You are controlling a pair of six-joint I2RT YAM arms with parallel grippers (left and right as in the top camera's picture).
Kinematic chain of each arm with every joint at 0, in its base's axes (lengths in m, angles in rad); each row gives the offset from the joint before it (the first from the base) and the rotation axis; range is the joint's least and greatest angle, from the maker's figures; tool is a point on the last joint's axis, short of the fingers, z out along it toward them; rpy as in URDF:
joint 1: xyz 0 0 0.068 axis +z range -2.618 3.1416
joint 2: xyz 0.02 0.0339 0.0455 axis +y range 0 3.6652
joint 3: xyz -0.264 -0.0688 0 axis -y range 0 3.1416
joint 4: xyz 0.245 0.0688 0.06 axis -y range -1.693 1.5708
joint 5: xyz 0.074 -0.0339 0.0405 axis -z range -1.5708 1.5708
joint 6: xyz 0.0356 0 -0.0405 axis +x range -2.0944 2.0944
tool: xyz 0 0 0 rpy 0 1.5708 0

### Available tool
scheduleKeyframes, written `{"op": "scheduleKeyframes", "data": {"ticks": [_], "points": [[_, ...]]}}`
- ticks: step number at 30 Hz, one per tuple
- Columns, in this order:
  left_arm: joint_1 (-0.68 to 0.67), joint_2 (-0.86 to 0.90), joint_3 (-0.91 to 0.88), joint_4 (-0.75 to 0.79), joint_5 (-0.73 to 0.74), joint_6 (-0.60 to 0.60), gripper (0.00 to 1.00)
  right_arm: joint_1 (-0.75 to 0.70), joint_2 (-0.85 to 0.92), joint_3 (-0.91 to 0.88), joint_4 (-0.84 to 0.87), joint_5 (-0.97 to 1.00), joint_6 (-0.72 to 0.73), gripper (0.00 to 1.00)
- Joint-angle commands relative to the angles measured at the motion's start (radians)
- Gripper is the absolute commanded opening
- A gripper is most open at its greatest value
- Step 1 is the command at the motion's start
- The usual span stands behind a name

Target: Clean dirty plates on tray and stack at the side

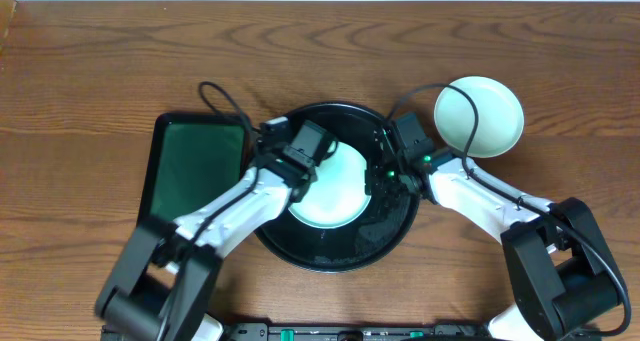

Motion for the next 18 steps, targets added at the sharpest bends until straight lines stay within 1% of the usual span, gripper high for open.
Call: {"op": "scheduleKeyframes", "data": {"ticks": [1, 6, 11, 14, 17, 18], "points": [[0.073, -0.125, -0.023, -0.024, -0.179, -0.001, 0.08, -0.007, -0.016, 0.063, -0.064, 0.127, -0.081, 0.01], [0.114, -0.328, -0.023, -0.022, -0.04, -0.001, 0.07, -0.007, -0.016, 0.173, -0.139, 0.148, -0.146, 0.01], [0.198, -0.447, -0.023, -0.066, -0.022, 0.018, 0.07, 0.001, -0.016, 0.29, -0.23, 0.235, -0.251, 0.01], [0.283, -0.465, -0.023, -0.109, -0.013, 0.041, 0.08, 0.037, -0.016, 0.389, -0.33, 0.401, -0.323, 0.01], [0.385, -0.456, -0.023, -0.166, 0.094, 0.042, 0.08, 0.1, -0.016, 0.472, -0.399, 0.604, -0.443, 0.01], [0.417, -0.45, -0.023, -0.183, 0.13, 0.041, 0.08, 0.132, -0.016, 0.498, -0.414, 0.698, -0.494, 0.01]]}}
